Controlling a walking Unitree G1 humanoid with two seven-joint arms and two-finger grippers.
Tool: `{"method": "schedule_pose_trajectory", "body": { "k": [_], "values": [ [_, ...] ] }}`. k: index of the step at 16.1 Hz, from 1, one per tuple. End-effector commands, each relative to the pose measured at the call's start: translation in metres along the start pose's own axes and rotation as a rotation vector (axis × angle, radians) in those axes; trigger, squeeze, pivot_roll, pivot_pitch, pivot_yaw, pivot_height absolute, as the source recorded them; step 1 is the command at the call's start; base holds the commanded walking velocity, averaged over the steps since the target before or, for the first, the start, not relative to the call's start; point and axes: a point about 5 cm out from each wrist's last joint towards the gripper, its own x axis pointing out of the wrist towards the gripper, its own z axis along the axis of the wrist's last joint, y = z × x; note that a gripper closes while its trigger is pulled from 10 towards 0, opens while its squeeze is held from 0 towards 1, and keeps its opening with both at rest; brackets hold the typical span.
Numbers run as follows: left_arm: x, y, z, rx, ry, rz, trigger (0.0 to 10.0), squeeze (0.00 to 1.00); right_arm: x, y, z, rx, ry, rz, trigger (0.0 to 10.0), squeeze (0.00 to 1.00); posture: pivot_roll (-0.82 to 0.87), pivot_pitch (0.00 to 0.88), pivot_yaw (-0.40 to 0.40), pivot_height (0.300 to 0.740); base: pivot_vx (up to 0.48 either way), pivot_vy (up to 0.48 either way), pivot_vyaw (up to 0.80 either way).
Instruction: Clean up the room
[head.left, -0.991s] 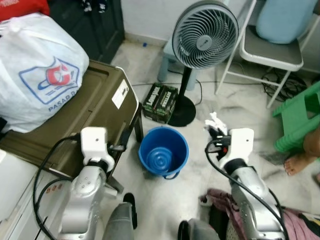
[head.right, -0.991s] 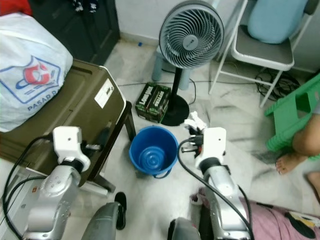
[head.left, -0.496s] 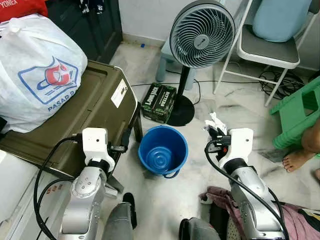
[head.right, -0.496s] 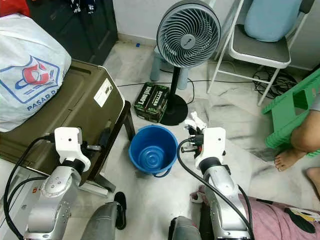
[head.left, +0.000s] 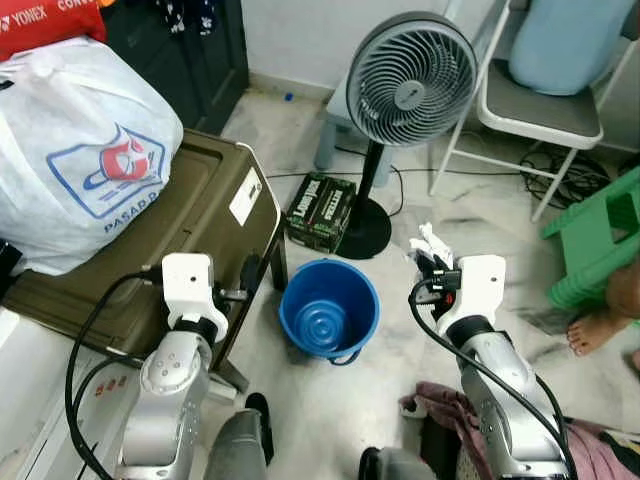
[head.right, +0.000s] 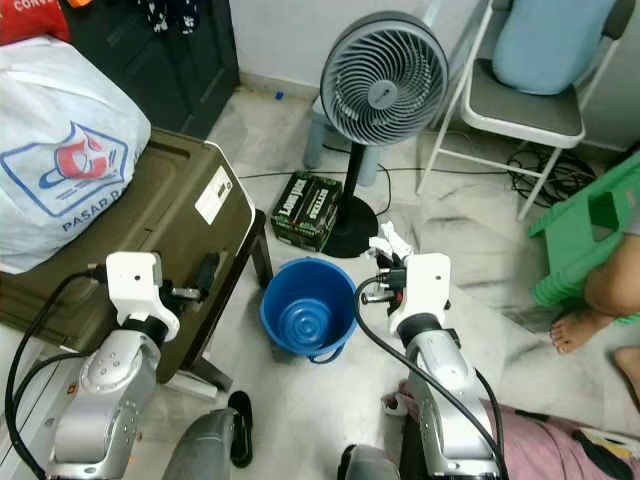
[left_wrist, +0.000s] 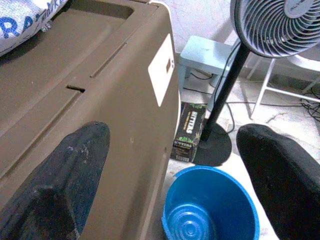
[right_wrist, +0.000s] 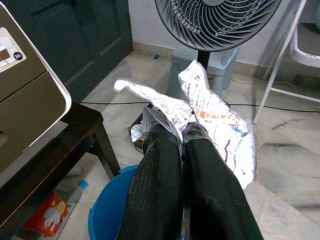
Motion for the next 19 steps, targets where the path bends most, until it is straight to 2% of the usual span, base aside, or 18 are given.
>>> {"method": "schedule_pose_trajectory", "body": {
  "k": [1, 19],
  "values": [
    [-0.0018, 0.0001, -0.0003, 0.000, -0.002, 0.001, 10.0, 0.00, -0.0012, -0.0019, -0.0037, 0.000, 0.011, -0.009, 10.0, 0.00, -0.03, 0.201, -0.039, 0.740, 0.296, 0.000, 0.00],
    [-0.0012, -0.0007, -0.0005, 0.000, 0.000, -0.003, 10.0, 0.00, 0.0022, 0.0000, -0.0054, -0.008, 0.015, -0.003, 10.0, 0.00, -0.02, 0.199, -0.039, 0.740, 0.294, 0.000, 0.00]
  ]
}}
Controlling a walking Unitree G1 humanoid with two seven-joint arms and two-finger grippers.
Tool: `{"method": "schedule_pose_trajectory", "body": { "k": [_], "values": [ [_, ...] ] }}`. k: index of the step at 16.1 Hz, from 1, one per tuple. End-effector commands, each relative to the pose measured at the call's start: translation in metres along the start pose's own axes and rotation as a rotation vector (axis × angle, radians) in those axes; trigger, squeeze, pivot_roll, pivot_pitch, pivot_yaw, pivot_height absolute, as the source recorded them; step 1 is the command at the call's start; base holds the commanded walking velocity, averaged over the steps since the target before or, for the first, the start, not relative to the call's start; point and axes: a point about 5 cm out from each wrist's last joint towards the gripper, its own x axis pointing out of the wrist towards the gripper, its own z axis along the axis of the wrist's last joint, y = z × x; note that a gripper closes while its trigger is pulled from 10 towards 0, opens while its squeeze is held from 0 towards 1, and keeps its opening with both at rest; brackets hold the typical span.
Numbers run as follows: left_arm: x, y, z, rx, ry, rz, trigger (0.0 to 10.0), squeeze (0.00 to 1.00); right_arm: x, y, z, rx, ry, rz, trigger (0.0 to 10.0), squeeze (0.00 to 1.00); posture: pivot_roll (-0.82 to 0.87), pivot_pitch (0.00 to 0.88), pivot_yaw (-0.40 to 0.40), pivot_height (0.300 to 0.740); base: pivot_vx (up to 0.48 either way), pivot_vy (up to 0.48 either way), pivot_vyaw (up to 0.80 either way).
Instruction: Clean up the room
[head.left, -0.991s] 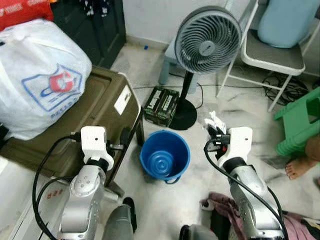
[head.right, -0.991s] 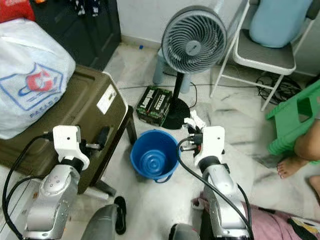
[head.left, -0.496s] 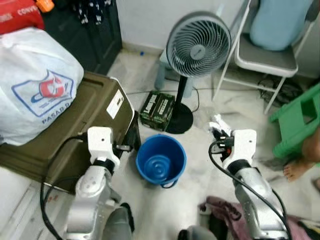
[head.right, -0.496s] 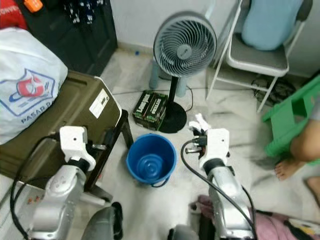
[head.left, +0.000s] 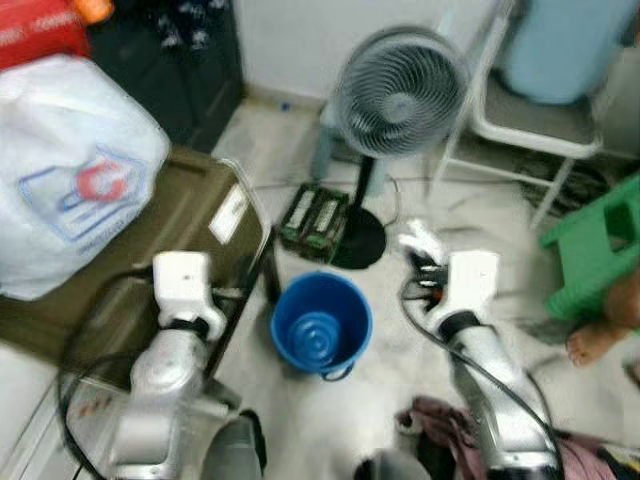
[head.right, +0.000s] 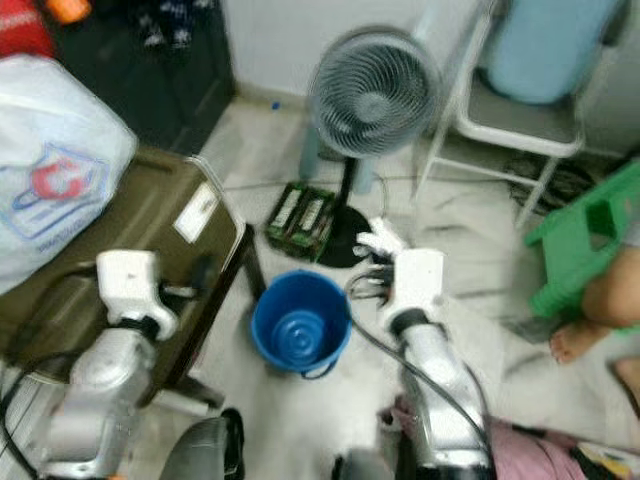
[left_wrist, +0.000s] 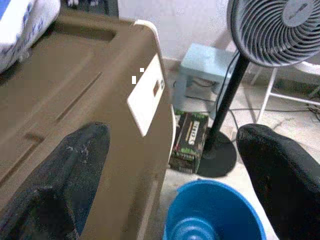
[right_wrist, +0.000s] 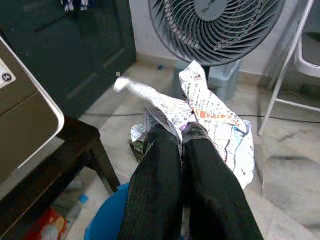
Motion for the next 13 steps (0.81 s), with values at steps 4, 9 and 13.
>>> {"method": "schedule_pose_trajectory", "body": {
  "k": [4, 9, 13],
  "values": [
    [-0.001, -0.008, -0.002, -0.009, 0.005, -0.020, 10.0, 0.00, -0.004, -0.011, -0.005, -0.012, 0.022, -0.037, 10.0, 0.00, -0.02, 0.200, -0.040, 0.740, 0.293, 0.000, 0.00],
    [-0.001, -0.006, -0.002, 0.000, 0.008, -0.014, 10.0, 0.00, -0.002, -0.008, -0.006, -0.010, 0.022, -0.031, 10.0, 0.00, -0.01, 0.200, -0.038, 0.740, 0.000, 0.000, 0.00],
    [-0.008, 0.006, -0.001, 0.056, 0.009, -0.012, 10.0, 0.00, 0.004, -0.008, -0.013, -0.022, 0.071, -0.071, 10.0, 0.00, 0.02, 0.203, -0.035, 0.740, 0.000, 0.000, 0.00]
  ]
}}
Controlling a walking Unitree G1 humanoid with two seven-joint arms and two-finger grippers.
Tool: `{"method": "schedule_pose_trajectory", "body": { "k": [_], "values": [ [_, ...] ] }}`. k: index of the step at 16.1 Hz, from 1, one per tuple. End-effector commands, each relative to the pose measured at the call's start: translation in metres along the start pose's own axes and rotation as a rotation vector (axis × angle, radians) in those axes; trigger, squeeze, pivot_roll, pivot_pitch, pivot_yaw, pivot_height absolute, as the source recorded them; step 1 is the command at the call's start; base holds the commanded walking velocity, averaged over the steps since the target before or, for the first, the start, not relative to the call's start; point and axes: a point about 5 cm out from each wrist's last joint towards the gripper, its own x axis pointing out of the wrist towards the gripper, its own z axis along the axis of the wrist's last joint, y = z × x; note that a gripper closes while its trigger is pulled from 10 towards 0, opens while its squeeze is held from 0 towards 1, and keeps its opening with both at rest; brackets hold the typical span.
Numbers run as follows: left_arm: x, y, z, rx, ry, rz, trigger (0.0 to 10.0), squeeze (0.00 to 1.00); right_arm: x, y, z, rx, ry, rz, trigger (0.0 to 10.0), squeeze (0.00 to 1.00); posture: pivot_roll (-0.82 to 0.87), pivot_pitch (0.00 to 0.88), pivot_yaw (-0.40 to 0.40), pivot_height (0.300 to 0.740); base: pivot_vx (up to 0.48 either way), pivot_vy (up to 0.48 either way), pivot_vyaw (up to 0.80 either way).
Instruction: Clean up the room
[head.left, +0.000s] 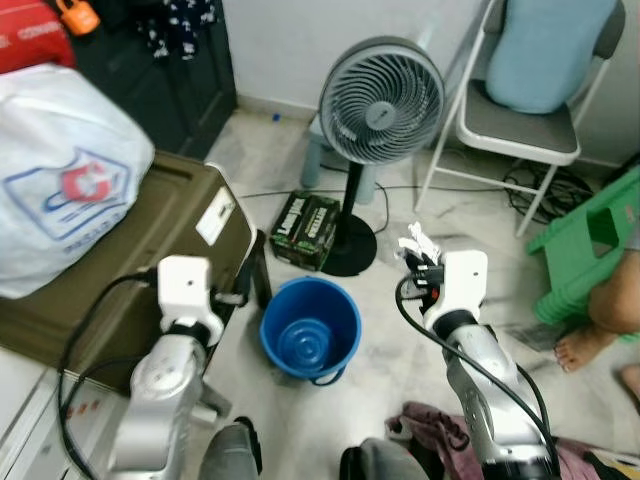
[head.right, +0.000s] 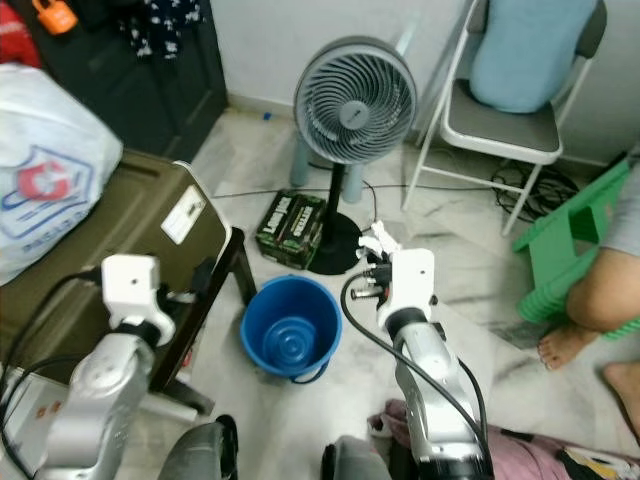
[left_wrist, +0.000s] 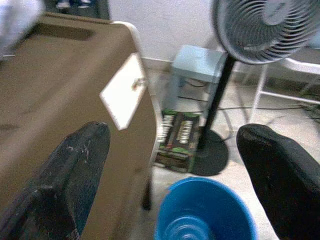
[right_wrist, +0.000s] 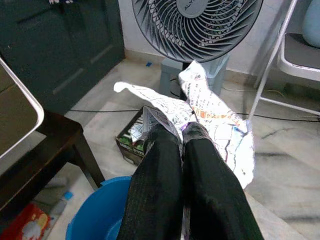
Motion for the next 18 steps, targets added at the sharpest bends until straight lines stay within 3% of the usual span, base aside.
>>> {"method": "schedule_pose_trajectory", "body": {
  "k": [1, 6, 11, 15, 18],
  "values": [
    [-0.009, 0.007, 0.003, 0.066, -0.009, -0.029, 10.0, 0.00, -0.001, -0.007, -0.010, -0.002, 0.059, -0.037, 10.0, 0.00, 0.04, 0.210, -0.030, 0.740, 0.000, 0.000, 0.00],
    [-0.037, 0.022, 0.004, 0.175, 0.018, -0.154, 10.0, 0.00, 0.007, -0.005, -0.019, -0.036, 0.127, -0.063, 10.0, 0.00, 0.10, 0.252, -0.006, 0.740, 0.000, 0.000, 0.00],
    [-0.053, 0.012, 0.012, 0.175, 0.031, -0.343, 10.0, 0.00, 0.024, -0.005, -0.021, -0.062, 0.152, -0.042, 10.0, 0.00, 0.16, 0.300, 0.039, 0.740, 0.000, 0.000, 0.00],
    [-0.058, 0.010, 0.020, 0.177, 0.034, -0.356, 10.0, 0.00, 0.036, -0.021, -0.035, -0.085, 0.237, -0.103, 10.0, 0.00, 0.22, 0.320, 0.079, 0.740, 0.000, 0.000, 0.00],
    [-0.062, 0.017, 0.024, 0.196, 0.048, -0.372, 10.0, 0.00, 0.045, -0.008, -0.035, -0.066, 0.222, -0.049, 10.0, 0.00, 0.25, 0.327, 0.114, 0.740, 0.000, 0.000, 0.00]
  ]
}}
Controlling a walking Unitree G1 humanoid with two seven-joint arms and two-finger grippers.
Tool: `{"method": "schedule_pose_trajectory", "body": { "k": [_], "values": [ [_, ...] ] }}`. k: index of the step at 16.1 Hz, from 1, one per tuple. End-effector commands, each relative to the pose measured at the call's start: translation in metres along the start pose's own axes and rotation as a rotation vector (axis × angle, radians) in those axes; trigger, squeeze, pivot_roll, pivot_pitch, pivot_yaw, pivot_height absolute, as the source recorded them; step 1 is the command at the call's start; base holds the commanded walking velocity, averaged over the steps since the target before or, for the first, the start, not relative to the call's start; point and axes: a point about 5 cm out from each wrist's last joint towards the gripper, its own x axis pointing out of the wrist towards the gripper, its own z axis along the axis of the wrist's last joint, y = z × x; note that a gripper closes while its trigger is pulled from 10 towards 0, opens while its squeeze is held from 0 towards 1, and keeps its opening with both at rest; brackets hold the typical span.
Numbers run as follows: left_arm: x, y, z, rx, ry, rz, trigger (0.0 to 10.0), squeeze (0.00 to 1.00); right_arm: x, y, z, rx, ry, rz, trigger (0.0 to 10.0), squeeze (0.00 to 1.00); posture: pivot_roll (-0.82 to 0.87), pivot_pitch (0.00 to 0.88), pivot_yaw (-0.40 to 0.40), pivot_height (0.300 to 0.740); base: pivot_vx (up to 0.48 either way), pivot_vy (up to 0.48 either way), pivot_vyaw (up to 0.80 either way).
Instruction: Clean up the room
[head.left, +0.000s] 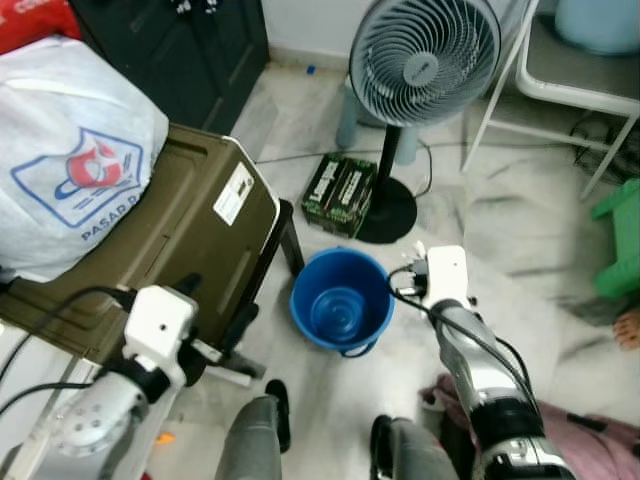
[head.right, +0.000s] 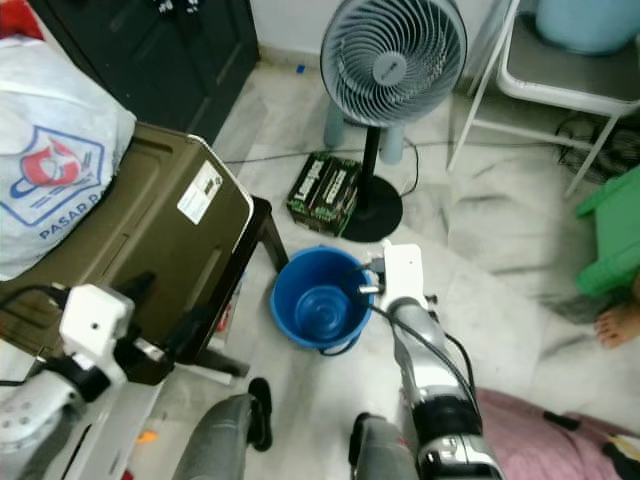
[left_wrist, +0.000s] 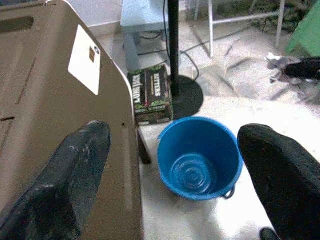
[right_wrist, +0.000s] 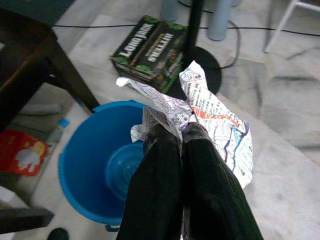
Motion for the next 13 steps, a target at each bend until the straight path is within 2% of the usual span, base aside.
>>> {"method": "schedule_pose_trajectory", "body": {
  "k": [1, 3, 9, 13],
  "values": [
    [-0.006, 0.002, 0.000, 0.008, 0.024, -0.009, 10.0, 0.00, 0.003, 0.011, -0.002, 0.013, 0.004, 0.034, 10.0, 0.00, 0.26, 0.329, 0.123, 0.740, 0.000, 0.000, 0.00],
    [-0.006, 0.005, 0.006, 0.028, 0.023, -0.006, 10.0, 0.00, 0.012, 0.034, 0.004, 0.003, -0.009, 0.097, 10.0, 0.00, 0.28, 0.332, 0.140, 0.740, 0.000, 0.000, 0.00],
    [-0.012, 0.007, 0.018, 0.054, 0.035, -0.006, 10.0, 0.00, 0.023, 0.078, 0.029, 0.050, -0.075, 0.184, 10.0, 0.00, 0.33, 0.357, 0.167, 0.740, 0.000, 0.000, 0.00],
    [-0.012, 0.013, 0.015, 0.052, 0.060, -0.003, 10.0, 0.00, 0.025, 0.087, 0.028, 0.054, -0.082, 0.196, 10.0, 0.00, 0.34, 0.368, 0.174, 0.740, 0.000, 0.000, 0.00]
  ]
}}
